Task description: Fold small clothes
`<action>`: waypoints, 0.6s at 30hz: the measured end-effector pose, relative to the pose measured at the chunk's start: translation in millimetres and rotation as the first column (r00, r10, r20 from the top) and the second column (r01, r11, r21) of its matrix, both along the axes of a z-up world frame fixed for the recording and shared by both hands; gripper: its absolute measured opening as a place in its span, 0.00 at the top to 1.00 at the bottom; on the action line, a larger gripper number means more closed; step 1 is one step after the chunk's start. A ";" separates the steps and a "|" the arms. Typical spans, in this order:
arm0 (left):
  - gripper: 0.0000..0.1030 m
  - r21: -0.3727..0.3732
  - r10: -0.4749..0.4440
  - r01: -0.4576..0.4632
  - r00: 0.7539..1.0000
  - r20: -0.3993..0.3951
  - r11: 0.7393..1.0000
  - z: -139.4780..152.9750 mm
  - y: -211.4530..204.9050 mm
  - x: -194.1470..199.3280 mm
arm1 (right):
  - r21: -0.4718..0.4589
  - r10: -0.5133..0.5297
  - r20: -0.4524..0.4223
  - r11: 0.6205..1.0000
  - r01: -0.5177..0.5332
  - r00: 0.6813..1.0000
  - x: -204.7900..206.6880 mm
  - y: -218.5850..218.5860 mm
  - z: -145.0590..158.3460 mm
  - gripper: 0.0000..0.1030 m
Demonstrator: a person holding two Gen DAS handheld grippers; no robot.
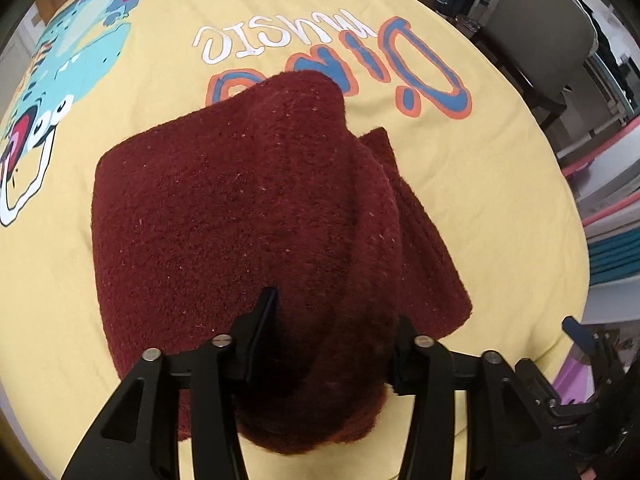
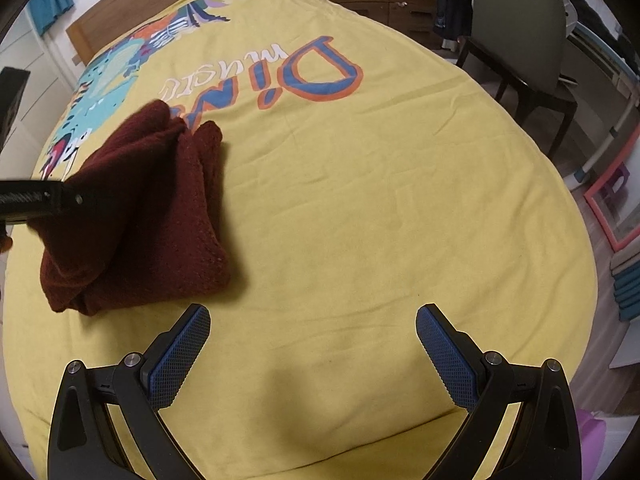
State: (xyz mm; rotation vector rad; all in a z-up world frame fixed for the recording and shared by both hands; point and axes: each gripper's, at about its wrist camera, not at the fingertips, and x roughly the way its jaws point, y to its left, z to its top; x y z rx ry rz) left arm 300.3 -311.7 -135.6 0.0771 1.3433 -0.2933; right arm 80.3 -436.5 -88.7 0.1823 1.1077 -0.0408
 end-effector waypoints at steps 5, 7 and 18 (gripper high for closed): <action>0.13 -0.073 0.006 -0.004 1.000 0.025 0.997 27.7 6.2 1.7 | -0.005 0.021 0.016 1.000 -0.021 1.000 0.5 6.9 11.1 0.00; 0.06 -0.090 0.006 -0.003 0.999 0.042 0.996 41.4 11.6 2.0 | 0.003 0.035 0.026 0.999 -0.035 0.999 1.3 11.9 18.1 0.00; 0.01 -0.053 0.064 -0.057 0.990 0.128 0.997 73.6 82.6 -12.7 | 0.037 0.164 0.049 0.985 -0.166 0.985 47.8 68.0 77.8 0.00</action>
